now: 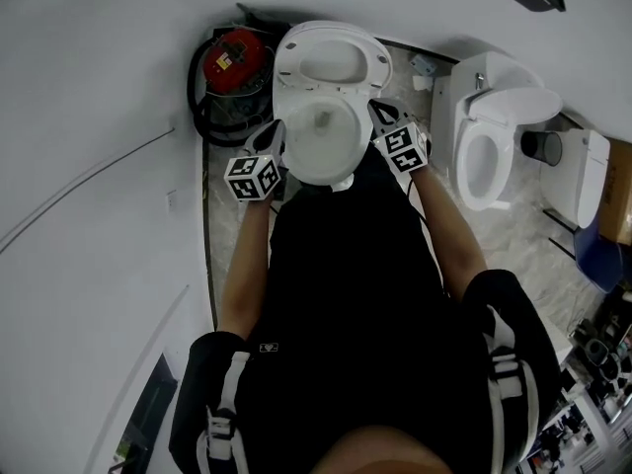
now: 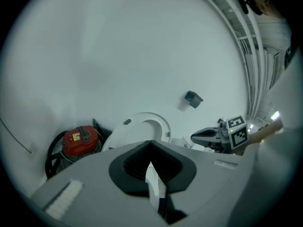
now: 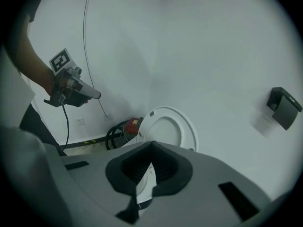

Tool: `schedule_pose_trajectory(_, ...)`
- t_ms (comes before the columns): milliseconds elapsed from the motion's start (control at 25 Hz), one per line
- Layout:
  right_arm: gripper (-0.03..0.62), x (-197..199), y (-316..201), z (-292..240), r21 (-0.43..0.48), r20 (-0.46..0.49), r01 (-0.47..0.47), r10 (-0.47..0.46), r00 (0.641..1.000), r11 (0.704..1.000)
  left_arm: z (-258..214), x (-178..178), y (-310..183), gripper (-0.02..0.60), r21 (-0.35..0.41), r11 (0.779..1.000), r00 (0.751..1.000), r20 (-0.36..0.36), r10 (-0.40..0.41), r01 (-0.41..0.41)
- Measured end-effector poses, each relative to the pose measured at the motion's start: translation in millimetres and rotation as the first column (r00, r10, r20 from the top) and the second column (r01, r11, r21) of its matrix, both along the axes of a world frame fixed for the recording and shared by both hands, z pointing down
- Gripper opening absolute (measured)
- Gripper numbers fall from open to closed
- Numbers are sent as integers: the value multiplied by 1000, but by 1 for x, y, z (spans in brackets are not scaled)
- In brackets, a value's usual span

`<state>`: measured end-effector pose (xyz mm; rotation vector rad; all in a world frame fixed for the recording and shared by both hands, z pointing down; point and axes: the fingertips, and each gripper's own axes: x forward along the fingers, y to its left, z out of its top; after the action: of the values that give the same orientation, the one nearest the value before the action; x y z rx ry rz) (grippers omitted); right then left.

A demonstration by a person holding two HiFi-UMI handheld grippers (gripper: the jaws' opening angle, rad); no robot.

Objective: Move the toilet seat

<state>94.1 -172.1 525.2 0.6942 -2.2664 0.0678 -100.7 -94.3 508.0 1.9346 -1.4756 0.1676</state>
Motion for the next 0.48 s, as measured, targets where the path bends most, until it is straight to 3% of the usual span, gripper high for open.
schedule_pose_trajectory(200,2,-6,27,6,-40,22,-14,15,1000,999,-3,4,14,-3,1,994,989,97,109,-110)
schedule_pose_trajectory(480,2,-5,51,13,-75,28,-36,39,999,997,-3,4,23,-3,4,989,983,112,149,-150)
